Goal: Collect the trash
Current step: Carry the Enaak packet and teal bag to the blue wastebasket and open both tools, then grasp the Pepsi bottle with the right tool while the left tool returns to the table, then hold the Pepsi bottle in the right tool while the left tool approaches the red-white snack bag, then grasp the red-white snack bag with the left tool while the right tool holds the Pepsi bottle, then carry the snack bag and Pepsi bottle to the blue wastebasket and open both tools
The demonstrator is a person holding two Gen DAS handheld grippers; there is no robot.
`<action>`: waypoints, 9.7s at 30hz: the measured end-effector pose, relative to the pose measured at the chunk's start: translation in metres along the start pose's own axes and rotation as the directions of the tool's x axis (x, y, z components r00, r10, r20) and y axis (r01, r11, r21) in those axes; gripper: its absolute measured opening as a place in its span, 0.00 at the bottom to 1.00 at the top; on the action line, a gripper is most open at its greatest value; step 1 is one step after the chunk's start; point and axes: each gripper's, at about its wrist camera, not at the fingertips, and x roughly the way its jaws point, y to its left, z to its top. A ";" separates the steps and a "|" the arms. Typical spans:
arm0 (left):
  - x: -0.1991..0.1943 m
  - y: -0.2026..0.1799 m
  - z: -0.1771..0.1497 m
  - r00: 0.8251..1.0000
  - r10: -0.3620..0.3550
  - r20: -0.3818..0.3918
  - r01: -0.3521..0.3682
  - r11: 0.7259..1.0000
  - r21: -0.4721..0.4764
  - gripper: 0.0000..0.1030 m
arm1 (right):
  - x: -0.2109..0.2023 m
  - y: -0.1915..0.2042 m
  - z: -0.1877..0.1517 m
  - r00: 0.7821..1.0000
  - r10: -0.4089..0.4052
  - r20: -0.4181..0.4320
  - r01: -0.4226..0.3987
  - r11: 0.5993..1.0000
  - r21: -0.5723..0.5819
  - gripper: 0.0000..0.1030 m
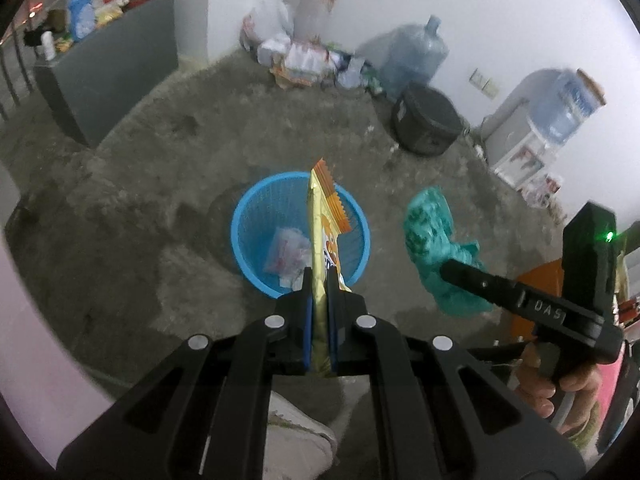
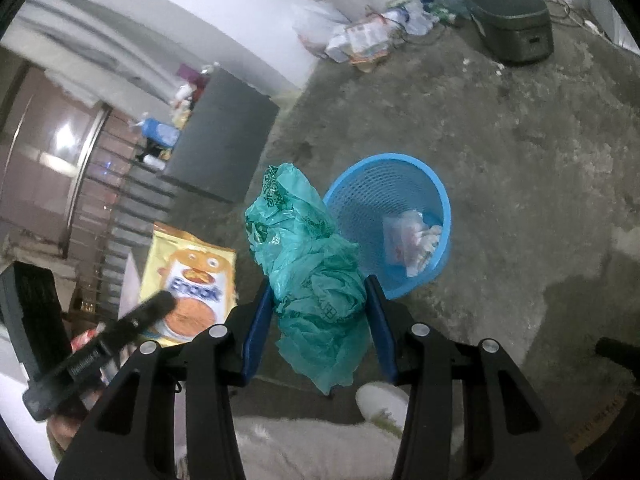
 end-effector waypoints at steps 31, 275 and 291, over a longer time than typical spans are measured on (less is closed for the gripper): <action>-0.120 0.062 -0.072 0.949 0.104 0.298 -0.066 0.989 -0.134 0.81 | 0.025 -0.010 -0.026 0.994 0.004 -0.114 -0.003 1.000 0.007 0.66; -0.237 0.133 -0.164 0.866 0.190 0.463 -0.062 0.959 -0.278 0.01 | -0.070 0.127 -0.094 0.983 0.153 -0.102 -0.175 0.949 -0.260 0.56; -0.038 0.052 0.011 0.991 0.056 0.118 -0.065 0.995 0.073 0.01 | 0.011 0.020 -0.003 0.990 0.059 -0.129 -0.053 0.997 0.056 0.56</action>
